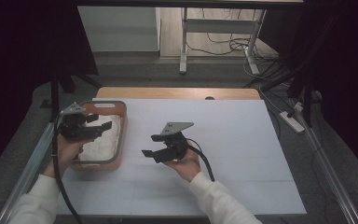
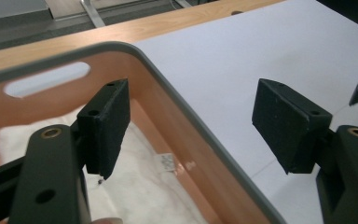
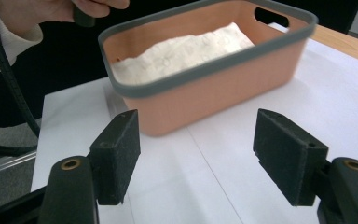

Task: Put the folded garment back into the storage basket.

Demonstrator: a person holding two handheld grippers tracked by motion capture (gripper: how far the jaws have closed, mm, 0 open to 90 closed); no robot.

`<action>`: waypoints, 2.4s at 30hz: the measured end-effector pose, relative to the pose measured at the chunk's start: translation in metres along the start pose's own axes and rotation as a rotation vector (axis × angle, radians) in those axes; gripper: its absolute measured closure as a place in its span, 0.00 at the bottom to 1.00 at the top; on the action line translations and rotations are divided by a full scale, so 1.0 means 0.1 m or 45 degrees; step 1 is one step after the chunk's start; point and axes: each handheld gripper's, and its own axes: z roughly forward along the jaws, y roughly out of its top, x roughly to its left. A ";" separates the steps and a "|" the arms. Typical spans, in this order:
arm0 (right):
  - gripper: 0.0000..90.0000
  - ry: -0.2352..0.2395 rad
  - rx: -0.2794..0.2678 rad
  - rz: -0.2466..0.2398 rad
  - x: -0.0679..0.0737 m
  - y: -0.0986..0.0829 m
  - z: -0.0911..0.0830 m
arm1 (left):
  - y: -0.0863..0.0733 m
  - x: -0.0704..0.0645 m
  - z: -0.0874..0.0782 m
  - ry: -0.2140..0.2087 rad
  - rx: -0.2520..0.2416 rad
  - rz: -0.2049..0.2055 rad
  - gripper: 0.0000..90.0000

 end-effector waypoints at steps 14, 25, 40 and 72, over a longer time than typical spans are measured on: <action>0.34 -0.129 0.030 0.018 -0.16 -0.35 -0.71 | -0.26 -0.47 0.02 -0.086 -0.011 0.019 0.31; 0.34 -0.267 0.009 0.077 -0.23 -0.69 -1.36 | -0.43 -0.78 -0.01 -0.106 -0.031 0.077 0.31; 0.32 -0.375 0.035 0.101 -0.28 -1.16 -1.98 | -0.68 -1.03 0.01 -0.134 -0.004 0.107 0.31; 0.31 -0.461 0.066 0.096 -0.37 -1.37 -2.19 | -0.83 -1.06 0.00 -0.145 0.025 0.118 0.31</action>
